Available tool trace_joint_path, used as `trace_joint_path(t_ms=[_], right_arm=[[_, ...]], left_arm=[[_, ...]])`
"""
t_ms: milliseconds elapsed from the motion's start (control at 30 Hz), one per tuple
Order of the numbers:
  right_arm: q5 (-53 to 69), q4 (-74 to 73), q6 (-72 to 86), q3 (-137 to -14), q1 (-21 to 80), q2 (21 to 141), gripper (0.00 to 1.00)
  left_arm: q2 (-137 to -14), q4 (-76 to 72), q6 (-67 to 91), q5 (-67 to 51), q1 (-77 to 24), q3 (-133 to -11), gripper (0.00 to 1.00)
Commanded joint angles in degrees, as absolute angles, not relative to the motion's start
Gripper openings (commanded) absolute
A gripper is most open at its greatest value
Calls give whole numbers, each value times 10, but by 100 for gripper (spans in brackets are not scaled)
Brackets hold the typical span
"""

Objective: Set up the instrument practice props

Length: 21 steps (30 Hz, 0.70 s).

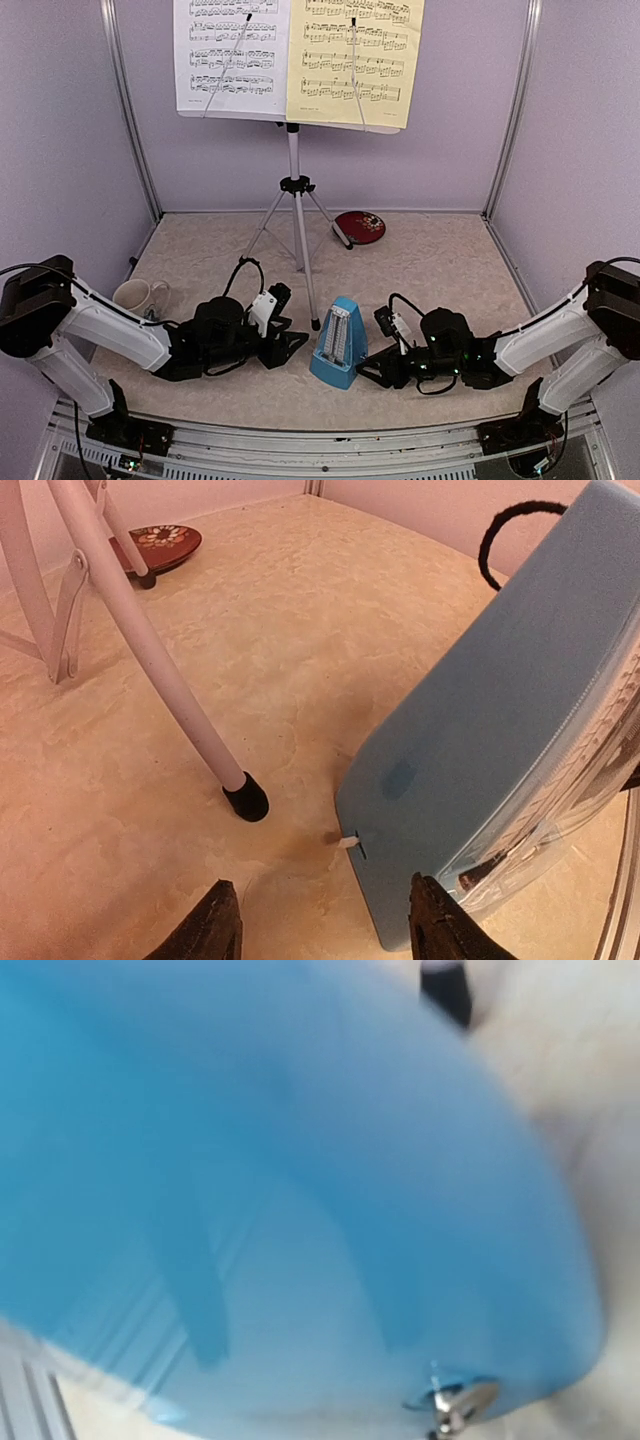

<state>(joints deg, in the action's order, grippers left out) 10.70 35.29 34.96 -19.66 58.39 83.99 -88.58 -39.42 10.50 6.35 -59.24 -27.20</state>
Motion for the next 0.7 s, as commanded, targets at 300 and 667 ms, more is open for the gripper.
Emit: trace_joint_path(t_ms=[300, 667], right_arm=[[82, 325, 315, -168, 549, 782, 53], [93, 347, 308, -143, 540, 750, 54]], left_arm=[[-859, -490, 96, 60, -658, -233, 99], [-934, -464, 197, 302, -760, -349, 99]])
